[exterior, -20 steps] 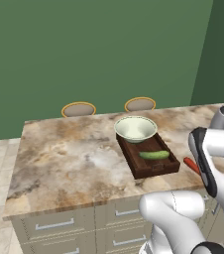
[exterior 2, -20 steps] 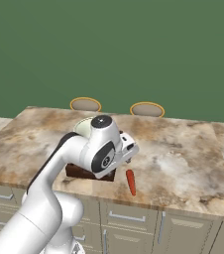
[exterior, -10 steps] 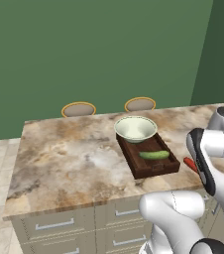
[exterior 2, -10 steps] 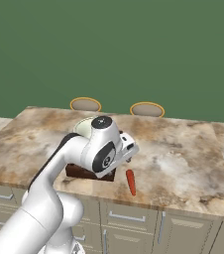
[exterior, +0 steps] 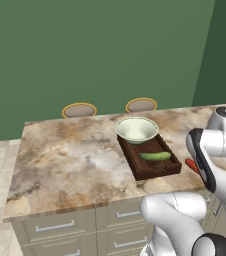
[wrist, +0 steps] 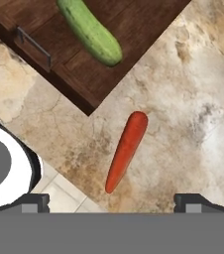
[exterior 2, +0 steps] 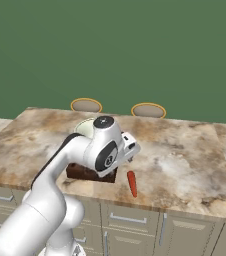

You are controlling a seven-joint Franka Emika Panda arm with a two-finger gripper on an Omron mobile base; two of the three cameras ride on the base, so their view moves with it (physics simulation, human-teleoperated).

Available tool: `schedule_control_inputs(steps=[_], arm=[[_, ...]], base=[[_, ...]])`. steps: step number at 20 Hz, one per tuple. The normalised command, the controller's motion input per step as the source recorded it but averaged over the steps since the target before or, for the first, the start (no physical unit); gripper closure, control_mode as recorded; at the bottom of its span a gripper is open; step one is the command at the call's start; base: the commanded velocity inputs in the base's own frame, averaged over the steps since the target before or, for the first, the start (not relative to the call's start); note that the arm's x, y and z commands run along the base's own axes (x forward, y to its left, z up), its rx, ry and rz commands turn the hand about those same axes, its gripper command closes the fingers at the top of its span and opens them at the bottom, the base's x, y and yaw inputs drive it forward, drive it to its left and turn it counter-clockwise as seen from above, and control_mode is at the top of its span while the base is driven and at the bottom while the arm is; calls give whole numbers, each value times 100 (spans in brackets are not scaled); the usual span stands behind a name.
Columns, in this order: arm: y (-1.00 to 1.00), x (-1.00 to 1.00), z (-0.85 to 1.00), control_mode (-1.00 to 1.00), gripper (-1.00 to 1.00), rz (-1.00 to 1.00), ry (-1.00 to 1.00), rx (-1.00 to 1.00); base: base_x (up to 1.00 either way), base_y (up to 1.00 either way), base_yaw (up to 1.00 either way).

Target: Place the two vegetables and bowl onto the tray for setting up a vegetable dip station.

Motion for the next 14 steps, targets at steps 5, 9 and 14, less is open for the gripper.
schedule_control_inputs(steps=[5, 9, 14], arm=[[0, 14, -5, -100, -100, 0, 0, 0], [0, 9, -10, -100, -100, 0, 0, 0], [-5, 9, -16, -100, -100, 0, 0, 0]], base=[[0, 0, 0], [0, 0, 0], [0, 0, 0]])
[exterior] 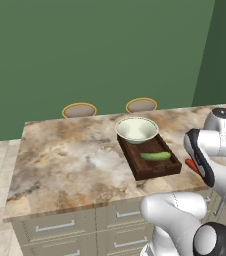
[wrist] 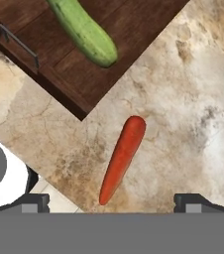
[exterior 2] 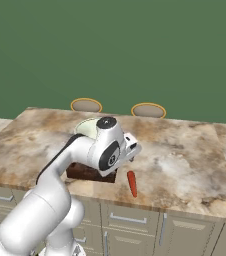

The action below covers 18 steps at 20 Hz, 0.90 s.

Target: Place the two vegetables and bowl onto the tray for setting up a vegetable dip station.

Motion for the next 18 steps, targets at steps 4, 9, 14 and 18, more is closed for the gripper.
schedule_control_inputs(steps=[4, 9, 14, 18], arm=[[-8, 12, -18, -100, -100, 0, 0, 0], [-7, 6, -18, -100, -100, 0, 0, 0], [-10, 2, -19, -100, -100, 0, 0, 0], [-4, 4, -15, -100, -100, 0, 0, 0]], base=[[0, 0, 0], [0, 0, 0], [0, 0, 0], [0, 0, 0]])
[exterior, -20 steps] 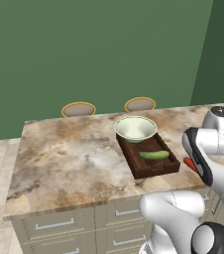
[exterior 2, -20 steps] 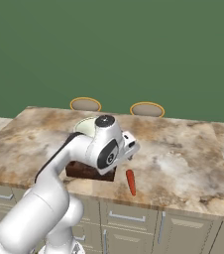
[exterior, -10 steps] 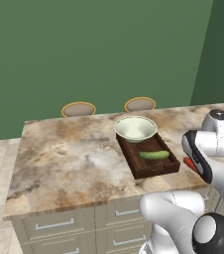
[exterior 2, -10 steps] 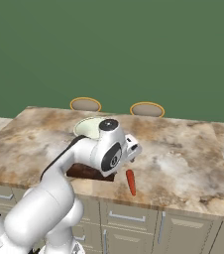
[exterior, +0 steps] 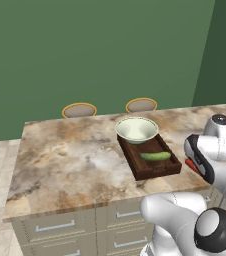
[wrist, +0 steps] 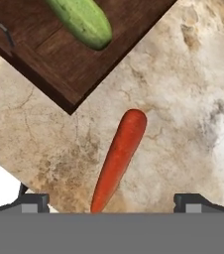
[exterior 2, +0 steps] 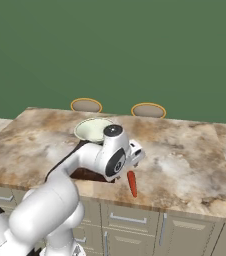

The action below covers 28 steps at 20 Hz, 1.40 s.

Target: Place the two vegetables and bowl onto the tray for setting up a vegetable dip station.

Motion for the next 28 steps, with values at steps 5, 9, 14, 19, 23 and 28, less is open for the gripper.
schedule_control_inputs(steps=[5, 9, 14, 19, 23, 28], arm=[[0, 5, -15, -100, -100, 0, 0, 0], [0, 5, -16, -100, -100, 0, 0, 0], [0, 6, -16, -100, -100, 0, 0, 0], [0, 9, -21, -100, -100, 0, 0, 0], [0, 11, -17, -100, -100, 0, 0, 0], [0, 9, -13, -100, -100, 0, 0, 0]], base=[[0, 0, 0], [0, 0, 0], [0, 0, 0], [0, 0, 0], [0, 0, 0], [0, 0, 0]])
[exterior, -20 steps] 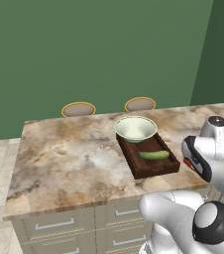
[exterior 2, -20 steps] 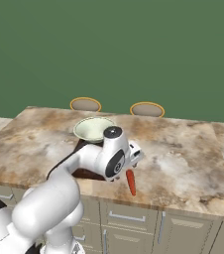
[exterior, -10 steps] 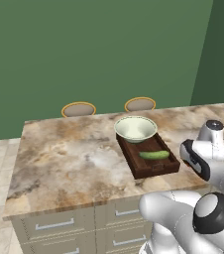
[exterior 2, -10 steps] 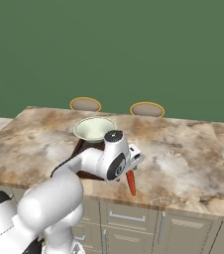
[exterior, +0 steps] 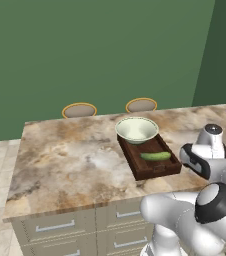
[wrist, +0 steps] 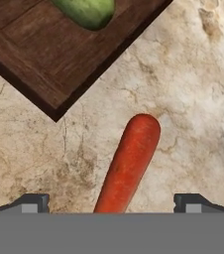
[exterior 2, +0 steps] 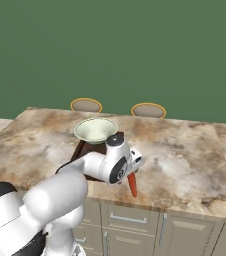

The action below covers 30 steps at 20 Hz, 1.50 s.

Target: Place the two vegetables and bowl onto the tray for setting up a vegetable dip station.

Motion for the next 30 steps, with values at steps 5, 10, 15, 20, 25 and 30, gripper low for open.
schedule_control_inputs(steps=[5, 10, 15, 20, 25, 30], arm=[[0, 7, -13, -100, -100, 0, 0, 0], [-1, 5, -13, -100, -100, 0, 0, 0], [-2, 4, -12, -100, -100, 0, 0, 0], [-7, 5, -13, -100, -100, 0, 0, 0], [-6, 7, -12, -100, -100, 0, 0, 0], [-1, 3, -14, -100, -100, 0, 0, 0]], base=[[0, 0, 0], [0, 0, 0], [0, 0, 0], [0, 0, 0], [0, 0, 0], [0, 0, 0]])
